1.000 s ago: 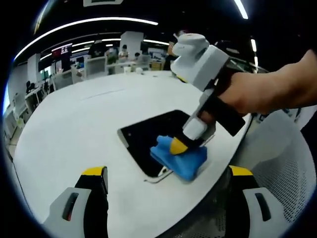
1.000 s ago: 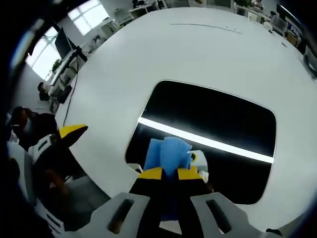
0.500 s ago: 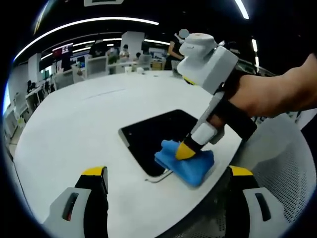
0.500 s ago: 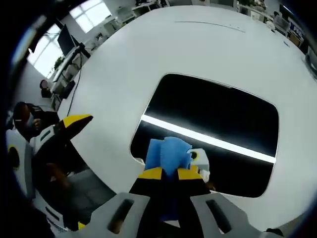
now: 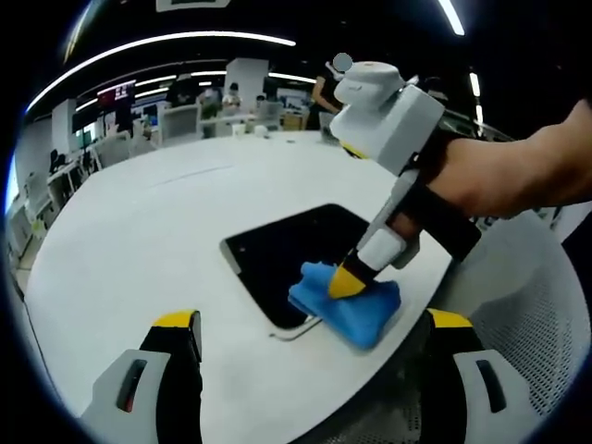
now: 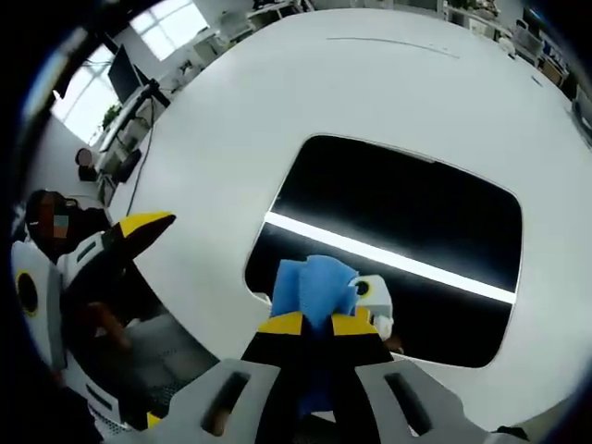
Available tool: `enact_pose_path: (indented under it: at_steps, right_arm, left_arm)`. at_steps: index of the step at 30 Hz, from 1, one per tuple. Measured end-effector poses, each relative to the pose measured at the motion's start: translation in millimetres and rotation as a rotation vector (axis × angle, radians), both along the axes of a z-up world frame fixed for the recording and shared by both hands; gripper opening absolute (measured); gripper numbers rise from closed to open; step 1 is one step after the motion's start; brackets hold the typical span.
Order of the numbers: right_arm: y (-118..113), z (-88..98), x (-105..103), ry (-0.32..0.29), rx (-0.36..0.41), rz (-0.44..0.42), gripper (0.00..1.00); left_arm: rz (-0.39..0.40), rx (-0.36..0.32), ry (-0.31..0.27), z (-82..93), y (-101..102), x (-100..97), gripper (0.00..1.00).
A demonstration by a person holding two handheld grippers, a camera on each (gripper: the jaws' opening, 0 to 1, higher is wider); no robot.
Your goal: Wipe the mirror surface with the cleaning cloth until all visible marks leave the cleaned area.
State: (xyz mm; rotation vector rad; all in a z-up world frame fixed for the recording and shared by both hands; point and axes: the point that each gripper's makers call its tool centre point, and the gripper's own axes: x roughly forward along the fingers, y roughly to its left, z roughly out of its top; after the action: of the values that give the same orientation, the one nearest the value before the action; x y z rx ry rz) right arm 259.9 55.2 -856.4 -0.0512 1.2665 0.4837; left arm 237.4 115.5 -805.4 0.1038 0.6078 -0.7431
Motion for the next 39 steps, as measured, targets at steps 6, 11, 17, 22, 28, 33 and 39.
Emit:
enact_pose_path:
  at_steps: [6, 11, 17, 22, 28, 33, 39]
  right_arm:
    - [-9, 0.1, 2, 0.002, -0.003, -0.007, 0.03]
    - [-12, -0.1, 2, 0.002, -0.003, -0.006, 0.03]
    - [-18, -0.1, 2, 0.004, -0.003, -0.007, 0.03]
    - [-22, -0.3, 2, 0.003, 0.001, -0.01, 0.03]
    - [-24, -0.1, 2, 0.002, 0.004, -0.006, 0.03]
    - [-29, 0.0, 3, 0.001, 0.006, -0.014, 0.03]
    - [-30, -0.3, 3, 0.002, 0.004, -0.009, 0.03]
  left_arm:
    - [0.0, 0.001, -0.002, 0.0, 0, 0.3, 1.0]
    - [0.0, 0.003, 0.001, -0.6, 0, 0.0, 1.0]
    - [-0.002, 0.006, 0.002, -0.9, 0, -0.2, 1.0]
    - [0.0, 0.005, 0.003, -0.9, 0, 0.1, 1.0]
    - [-0.001, 0.007, -0.003, -0.2, -1, 0.5, 1.0]
    - [0.002, 0.006, 0.0, -0.4, 0, 0.6, 1.0]
    - [0.003, 0.005, -0.003, 0.1, 0, 1.2, 1.0]
